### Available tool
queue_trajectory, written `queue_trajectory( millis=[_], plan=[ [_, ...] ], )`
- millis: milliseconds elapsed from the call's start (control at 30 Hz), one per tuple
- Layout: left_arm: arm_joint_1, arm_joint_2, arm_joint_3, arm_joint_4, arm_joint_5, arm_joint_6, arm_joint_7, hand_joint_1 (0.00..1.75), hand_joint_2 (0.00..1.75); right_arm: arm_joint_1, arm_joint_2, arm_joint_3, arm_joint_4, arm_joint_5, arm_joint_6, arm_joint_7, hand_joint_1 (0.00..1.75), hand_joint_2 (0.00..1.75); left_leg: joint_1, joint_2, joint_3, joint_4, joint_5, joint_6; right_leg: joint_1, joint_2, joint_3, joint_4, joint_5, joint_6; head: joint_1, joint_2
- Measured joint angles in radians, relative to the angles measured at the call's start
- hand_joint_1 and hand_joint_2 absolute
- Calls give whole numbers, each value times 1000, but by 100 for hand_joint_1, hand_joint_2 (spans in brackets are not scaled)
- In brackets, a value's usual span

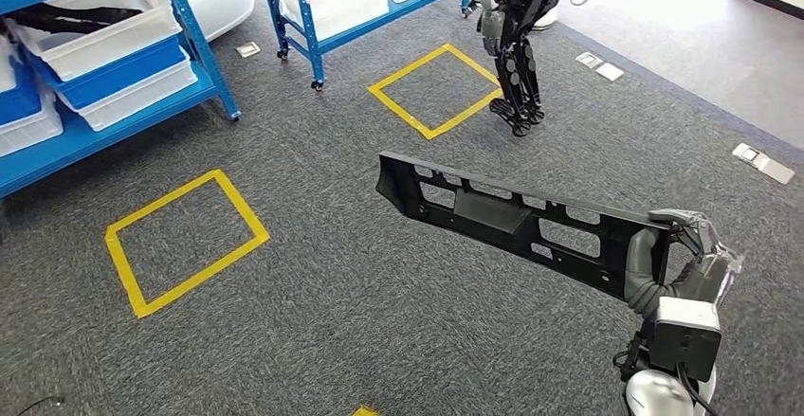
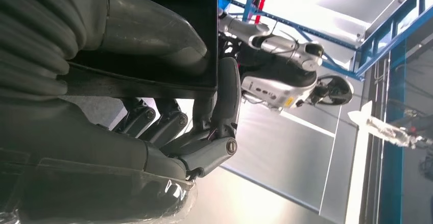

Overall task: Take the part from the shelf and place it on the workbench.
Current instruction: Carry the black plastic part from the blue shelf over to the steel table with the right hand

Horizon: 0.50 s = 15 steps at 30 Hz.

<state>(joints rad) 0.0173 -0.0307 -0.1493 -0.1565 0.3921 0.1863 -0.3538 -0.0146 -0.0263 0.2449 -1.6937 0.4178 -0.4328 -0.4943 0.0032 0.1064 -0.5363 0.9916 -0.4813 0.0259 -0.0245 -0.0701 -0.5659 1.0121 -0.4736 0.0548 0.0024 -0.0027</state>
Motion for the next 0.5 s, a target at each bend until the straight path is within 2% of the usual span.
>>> queue_trajectory(
  millis=[33, 100, 133, 167, 233, 267, 300, 333, 367, 400, 433, 500],
  plan=[
    [0, 0, 0, 0, 0, 0, 0, 0, 175, -1, 0, 0, 1, -2, 2, -1, 175, 175, -2, 10, 1, 1, -1, -6, 4, 2, 0, -6, 1, -9, -1, 0],
    [-2, 0, 0, 0, 0, 1, 0, 0, 175, 0, 0, 1, 3, -6, 5, -1, 175, 175, 1, 23, 2, 3, -4, -16, 0, 28, -5, -7, 7, -24, -2, 0],
    [-3, 0, 0, 0, 0, 1, 0, 0, 175, 0, 0, 1, 3, -7, 6, -2, 175, 175, 5, 9, -1, 13, -16, -22, -4, 40, -7, -8, 11, -32, -3, 0],
    [-4, 0, 0, 0, 0, 0, 0, 0, 175, -1, 0, 2, 4, -8, 7, -2, 175, 175, 8, -15, -11, 40, -39, -26, -8, 52, -9, -10, 15, -40, -4, 0],
    [-3, 0, 0, 0, -1, 0, 0, 0, 175, -2, 2, 4, 6, -14, 11, -3, 175, 175, 12, -77, -58, 154, -110, -31, -8, 74, -13, -11, 22, -51, -7, 0],
    [-1, 0, 0, 1, -1, 0, 0, 0, 175, -2, 3, 5, 7, -18, 15, -3, 175, 175, 13, -93, -87, 223, -143, -32, -6, 87, -15, -11, 24, -55, -8, 0],
    [1, 0, 0, 2, -1, 0, 0, 0, 175, -1, 4, 6, 9, -23, 19, -3, 175, 175, 13, -102, -111, 275, -161, -32, -4, 100, -18, -10, 25, -57, -8, 0],
    [3, 1, 0, 3, -1, 0, 0, 0, 175, 0, 4, 6, 11, -28, 22, -3, 175, 175, 13, -106, -118, 292, -157, -31, -2, 115, -19, -9, 27, -58, -8, 0],
    [4, 1, 0, 3, -1, 0, 0, 0, 175, 0, 4, 6, 12, -32, 25, -3, 175, 175, 13, -110, -108, 270, -134, -29, -2, 130, -20, -8, 28, -57, -8, 0],
    [4, 1, 0, 4, -1, -1, 0, 0, 175, 0, 4, 6, 13, -35, 26, -3, 175, 175, 14, -119, -81, 215, -98, -25, -2, 146, -20, -7, 29, -56, -8, 0],
    [4, 2, 0, 4, -1, -2, 0, 0, 175, 0, 4, 6, 14, -36, 27, -3, 175, 175, 15, -146, -46, 144, -64, -20, -3, 159, -21, -5, 31, -53, -8, 0],
    [3, 4, 0, 4, -2, -3, 0, 0, 175, -1, 5, 6, 14, -38, 27, -3, 175, 175, 17, -200, 2, 39, -29, -13, -1, 184, -28, -2, 36, -45, -7, 0]
  ],
)
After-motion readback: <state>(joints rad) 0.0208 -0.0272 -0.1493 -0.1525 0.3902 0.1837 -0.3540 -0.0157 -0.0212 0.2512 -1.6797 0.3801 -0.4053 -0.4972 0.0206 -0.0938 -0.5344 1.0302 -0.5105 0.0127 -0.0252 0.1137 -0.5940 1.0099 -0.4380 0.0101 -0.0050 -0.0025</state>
